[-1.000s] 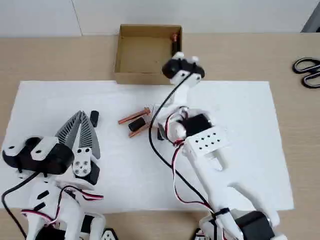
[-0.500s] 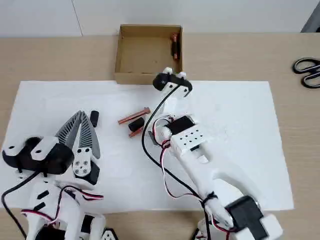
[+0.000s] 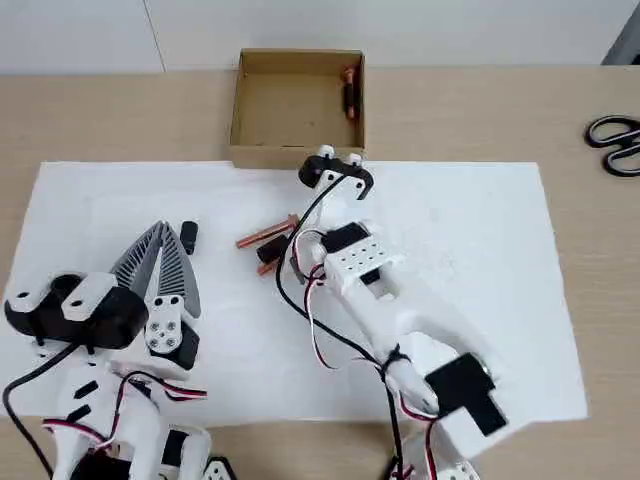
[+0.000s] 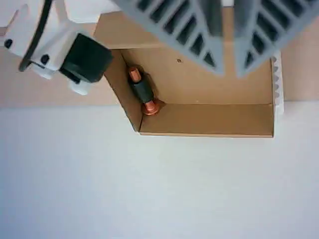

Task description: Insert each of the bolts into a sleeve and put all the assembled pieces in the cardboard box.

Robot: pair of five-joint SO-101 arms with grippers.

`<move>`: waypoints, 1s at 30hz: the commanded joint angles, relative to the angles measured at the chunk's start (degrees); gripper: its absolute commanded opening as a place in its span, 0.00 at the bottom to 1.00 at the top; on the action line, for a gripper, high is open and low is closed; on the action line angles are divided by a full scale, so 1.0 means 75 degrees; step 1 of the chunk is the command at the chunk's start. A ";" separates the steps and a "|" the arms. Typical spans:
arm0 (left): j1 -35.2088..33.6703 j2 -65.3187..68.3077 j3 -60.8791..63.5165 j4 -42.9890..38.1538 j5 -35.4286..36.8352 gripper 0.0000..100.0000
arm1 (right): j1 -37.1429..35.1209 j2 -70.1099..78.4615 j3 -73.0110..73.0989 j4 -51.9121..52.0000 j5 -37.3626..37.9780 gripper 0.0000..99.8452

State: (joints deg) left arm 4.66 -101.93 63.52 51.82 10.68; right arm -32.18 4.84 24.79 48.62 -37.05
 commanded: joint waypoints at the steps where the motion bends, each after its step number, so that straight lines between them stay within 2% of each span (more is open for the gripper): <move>1: -0.0035 -0.0035 0.0006 -0.0129 0.0012 0.01 | -0.0006 0.0205 -0.0551 0.0029 -0.0023 0.07; 4: -0.0035 -0.0035 0.0006 -0.0129 0.0012 0.01 | -0.0006 0.0404 -0.0762 -0.0006 -0.0023 0.03; 12: -0.0035 -0.0035 0.0006 -0.0129 0.0012 0.01 | 0.0006 0.0545 -0.0762 0.0088 -0.0023 0.02; 25: -0.0023 -0.0035 0.0006 -0.0129 0.0012 0.01 | -0.0006 0.0147 -0.2473 0.2925 -0.0023 0.00; 30: -0.0023 -0.0035 0.0006 -0.0129 0.0012 0.01 | 0.0006 -0.0803 -0.3294 0.3182 0.0105 0.00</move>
State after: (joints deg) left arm 4.66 -101.93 63.52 51.82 10.68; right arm -32.44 5.54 5.45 71.56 -37.05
